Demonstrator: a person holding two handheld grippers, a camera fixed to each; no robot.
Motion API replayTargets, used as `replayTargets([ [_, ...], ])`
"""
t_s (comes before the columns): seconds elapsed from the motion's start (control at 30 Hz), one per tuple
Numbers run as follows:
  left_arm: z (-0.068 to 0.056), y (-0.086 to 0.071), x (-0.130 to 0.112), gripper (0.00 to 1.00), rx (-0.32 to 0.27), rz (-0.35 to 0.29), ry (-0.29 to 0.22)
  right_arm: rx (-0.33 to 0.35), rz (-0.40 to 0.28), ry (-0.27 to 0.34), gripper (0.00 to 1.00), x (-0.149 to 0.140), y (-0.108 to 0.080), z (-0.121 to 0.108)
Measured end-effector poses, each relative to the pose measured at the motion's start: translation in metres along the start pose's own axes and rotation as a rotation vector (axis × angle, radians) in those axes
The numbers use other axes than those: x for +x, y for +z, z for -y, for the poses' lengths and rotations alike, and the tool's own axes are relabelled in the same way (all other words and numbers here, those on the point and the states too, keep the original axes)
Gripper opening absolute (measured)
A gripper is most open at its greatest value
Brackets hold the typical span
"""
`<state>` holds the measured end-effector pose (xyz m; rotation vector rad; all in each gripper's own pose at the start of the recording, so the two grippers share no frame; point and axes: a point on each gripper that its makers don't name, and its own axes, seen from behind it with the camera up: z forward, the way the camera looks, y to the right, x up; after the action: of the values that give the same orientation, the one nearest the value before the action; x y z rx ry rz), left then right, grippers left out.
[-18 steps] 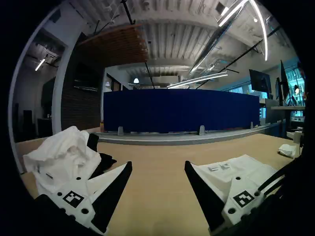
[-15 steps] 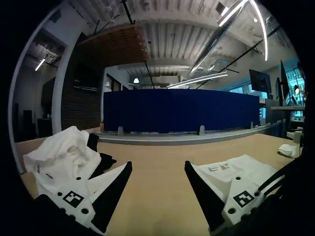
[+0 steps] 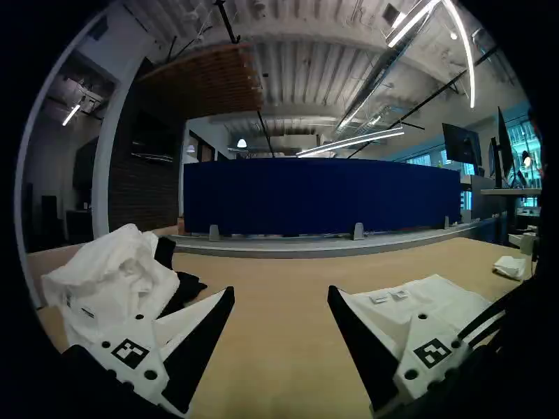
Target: Fold towel
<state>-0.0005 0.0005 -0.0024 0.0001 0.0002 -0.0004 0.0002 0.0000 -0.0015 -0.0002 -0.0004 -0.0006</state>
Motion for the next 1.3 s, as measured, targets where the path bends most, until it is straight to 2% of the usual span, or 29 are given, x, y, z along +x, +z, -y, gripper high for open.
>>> replayTargets([
  [1.17,-0.0009,0.0017,0.0009,0.99,0.003,0.001,0.001,0.000,0.000,-0.001,0.99,0.0010,0.0006,0.0022],
  [1.3,0.0046,0.0039,0.0002,0.99,0.022,0.011,0.011,-0.003,0.006,-0.006,0.99,0.0019,0.0003,0.0020],
])
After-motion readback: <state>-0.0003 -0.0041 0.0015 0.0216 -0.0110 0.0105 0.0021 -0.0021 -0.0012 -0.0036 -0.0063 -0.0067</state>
